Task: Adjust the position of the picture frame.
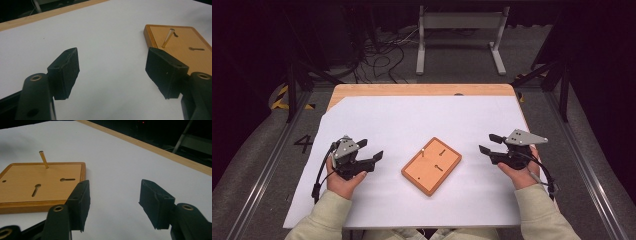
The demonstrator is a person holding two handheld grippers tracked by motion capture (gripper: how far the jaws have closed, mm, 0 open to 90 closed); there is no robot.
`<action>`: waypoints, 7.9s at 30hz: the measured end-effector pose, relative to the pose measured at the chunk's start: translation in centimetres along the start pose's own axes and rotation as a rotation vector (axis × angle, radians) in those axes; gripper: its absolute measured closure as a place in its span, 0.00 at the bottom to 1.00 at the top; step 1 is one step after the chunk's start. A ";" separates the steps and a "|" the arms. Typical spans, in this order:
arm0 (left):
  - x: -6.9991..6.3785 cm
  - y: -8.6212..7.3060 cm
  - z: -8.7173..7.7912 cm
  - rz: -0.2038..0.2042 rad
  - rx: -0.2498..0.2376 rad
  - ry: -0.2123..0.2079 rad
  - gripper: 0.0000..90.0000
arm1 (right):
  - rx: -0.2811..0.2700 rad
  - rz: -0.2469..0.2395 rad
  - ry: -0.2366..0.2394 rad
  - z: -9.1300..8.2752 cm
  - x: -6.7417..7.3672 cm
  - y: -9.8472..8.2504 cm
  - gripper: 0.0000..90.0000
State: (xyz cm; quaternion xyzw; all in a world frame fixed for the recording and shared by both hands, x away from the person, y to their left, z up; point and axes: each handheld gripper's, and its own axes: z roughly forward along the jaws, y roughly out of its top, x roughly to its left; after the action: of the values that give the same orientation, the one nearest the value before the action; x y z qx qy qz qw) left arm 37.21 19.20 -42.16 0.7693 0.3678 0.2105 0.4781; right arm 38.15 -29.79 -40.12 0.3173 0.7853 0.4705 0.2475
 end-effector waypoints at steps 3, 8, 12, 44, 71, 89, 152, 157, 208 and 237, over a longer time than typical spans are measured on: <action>-0.1 0.0 0.0 0.007 0.003 -0.001 0.31 | 0.000 -0.009 -0.005 0.0 0.0 0.0 0.46; 0.0 0.1 0.0 0.002 0.000 -0.004 0.32 | -0.007 -0.020 -0.012 -0.1 0.0 0.1 0.46; -0.1 0.2 -0.1 0.004 0.001 -0.007 0.33 | -0.005 -0.016 -0.015 -0.2 0.0 0.1 0.46; -2.5 0.5 4.4 0.045 0.266 -0.224 1.00 | 0.032 -0.016 -0.009 -0.5 0.6 0.0 0.52; -4.0 0.3 6.3 0.044 0.398 -0.332 1.00 | 0.081 0.010 0.038 -0.3 1.2 -0.2 0.54; -12.6 0.0 8.4 0.200 0.453 -0.538 1.00 | 0.245 0.065 0.048 0.6 1.1 -0.5 0.87; -1.9 0.7 4.2 -0.058 0.229 -0.215 0.72 | 0.430 -0.177 0.513 6.9 16.3 2.8 1.00; -2.0 0.7 4.2 -0.059 0.232 -0.214 0.72 | 0.494 -0.210 0.508 7.6 17.6 2.1 1.00; -2.1 0.6 4.4 -0.047 0.238 -0.220 0.72 | 0.534 0.103 -0.093 5.1 1.1 -1.1 1.00; -2.3 2.6 2.6 0.046 0.124 -0.157 0.52 | 0.125 0.011 0.024 0.4 1.1 2.4 0.74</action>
State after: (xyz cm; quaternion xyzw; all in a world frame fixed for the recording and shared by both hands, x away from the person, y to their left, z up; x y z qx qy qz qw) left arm 38.40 15.22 -40.94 0.8196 0.3239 0.1374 0.4522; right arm 38.31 -27.85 -38.24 0.3309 0.8143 0.4257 0.2152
